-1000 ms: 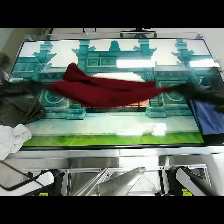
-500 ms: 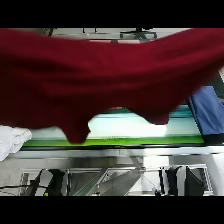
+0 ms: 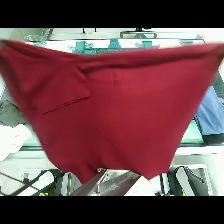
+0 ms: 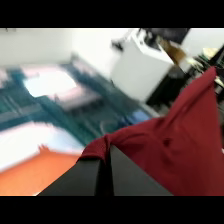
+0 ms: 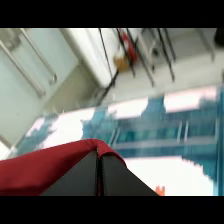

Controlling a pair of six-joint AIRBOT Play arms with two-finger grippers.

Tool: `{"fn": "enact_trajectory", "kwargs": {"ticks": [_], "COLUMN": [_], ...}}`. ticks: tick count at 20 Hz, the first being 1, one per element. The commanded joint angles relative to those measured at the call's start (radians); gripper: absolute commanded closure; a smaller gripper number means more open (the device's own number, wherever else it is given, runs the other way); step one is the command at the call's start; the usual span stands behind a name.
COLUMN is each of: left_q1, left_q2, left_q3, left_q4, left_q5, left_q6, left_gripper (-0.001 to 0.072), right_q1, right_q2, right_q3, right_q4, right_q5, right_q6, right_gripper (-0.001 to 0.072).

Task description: Fold the shirts.

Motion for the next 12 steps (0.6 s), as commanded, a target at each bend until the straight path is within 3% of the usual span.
{"fn": "enact_trajectory", "kwargs": {"ticks": [1, 3, 5, 9, 12], "left_q1": [-0.192, -0.226, -0.230, -0.226, -0.226], "left_q2": [-0.213, -0.365, -0.519, -0.790, -0.930], "left_q3": [-0.117, -0.136, -0.098, 0.092, 0.253], "left_q4": [0.276, 0.299, 0.298, 0.298, 0.299], "left_q5": [0.103, 0.193, 0.249, 0.259, 0.316], "left_q6": [0.017, 0.052, 0.063, 0.061, 0.048], "left_gripper": [0.0685, 0.0685, 0.0685, 0.0686, 0.0687], "right_q1": [0.200, 0.282, 0.323, 0.327, 0.327], "right_q2": [-0.203, -0.386, -0.582, -0.874, -0.996], "right_q3": [-0.192, -0.216, -0.205, -0.134, -0.022], "right_q4": [-0.100, -0.095, 0.031, 0.335, 0.363], "right_q5": [-0.206, -0.334, -0.399, -0.363, -0.343], "right_q6": [-0.049, -0.107, -0.208, -0.415, -0.418], "right_gripper": [0.0702, 0.0702, 0.0702, 0.0702, 0.0702]}}
